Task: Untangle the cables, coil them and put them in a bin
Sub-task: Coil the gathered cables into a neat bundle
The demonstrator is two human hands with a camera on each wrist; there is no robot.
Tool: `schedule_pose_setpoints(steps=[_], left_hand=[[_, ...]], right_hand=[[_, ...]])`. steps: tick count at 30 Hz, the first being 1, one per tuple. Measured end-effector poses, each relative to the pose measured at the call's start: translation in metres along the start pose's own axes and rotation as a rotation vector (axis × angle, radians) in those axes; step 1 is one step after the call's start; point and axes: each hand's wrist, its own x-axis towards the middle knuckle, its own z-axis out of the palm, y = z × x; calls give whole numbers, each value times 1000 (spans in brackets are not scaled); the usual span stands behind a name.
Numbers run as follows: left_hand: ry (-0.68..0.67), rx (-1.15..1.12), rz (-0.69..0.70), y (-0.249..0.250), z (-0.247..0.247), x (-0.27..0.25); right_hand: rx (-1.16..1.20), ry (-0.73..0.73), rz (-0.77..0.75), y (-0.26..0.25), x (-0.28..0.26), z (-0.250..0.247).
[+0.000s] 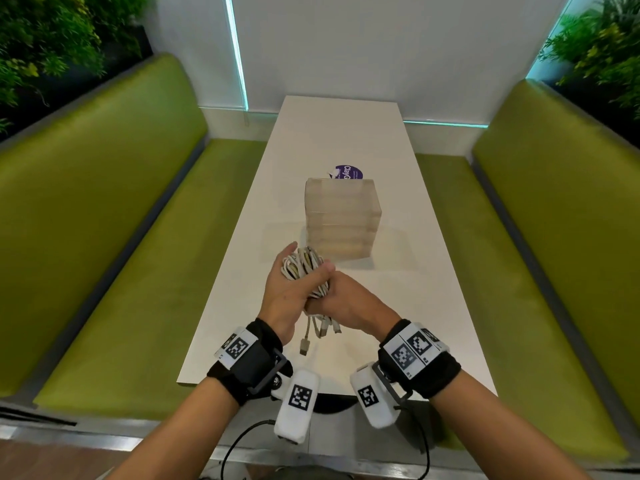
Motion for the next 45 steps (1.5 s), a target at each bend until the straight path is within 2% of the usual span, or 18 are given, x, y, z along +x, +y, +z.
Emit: schedule_pose_setpoints(steps=[2, 5, 8, 12, 14, 18, 23, 26, 28, 32, 36, 38, 39, 42, 43, 45], left_hand=[[8, -1, -15, -1, 1, 0], [-59, 45, -24, 4, -1, -3], [-304, 130, 32, 4, -12, 1], [-553, 452, -119, -3, -30, -1], [-636, 637, -124, -8, -34, -7], [-611, 645, -121, -4, -37, -10], [-578, 937, 36, 7, -41, 0], [-570, 940, 30, 10, -32, -2], [-586, 916, 2, 13, -29, -2], [-651, 1011, 5, 21, -29, 5], [-713, 936, -28, 28, -25, 10], [-684, 929, -18, 31, -24, 12], [-627, 918, 2, 32, -23, 13], [-295, 798, 104, 31, -28, 15], [-204, 702, 105, 29, -30, 14], [-129, 537, 17, 20, -36, 10]], right_hand=[[19, -35, -11, 0, -3, 2], [57, -36, -32, 2, -6, 3], [119, 15, -24, 6, -7, -5], [354, 135, -85, 7, -12, -17], [410, 194, -90, 6, -13, -21], [412, 192, -51, 4, -14, -26], [66, 37, 37, 5, -16, -37], [-133, -31, 51, 7, -16, -36], [-122, -93, 46, 7, -19, -36], [29, -217, 42, 10, -25, -36], [83, -308, 42, 16, -26, -35], [110, -252, 37, 17, -26, -32], [131, -208, 35, 18, -25, -31], [211, -65, 37, 20, -23, -30], [257, -13, 36, 21, -23, -29], [399, 87, 22, 21, -21, -26]])
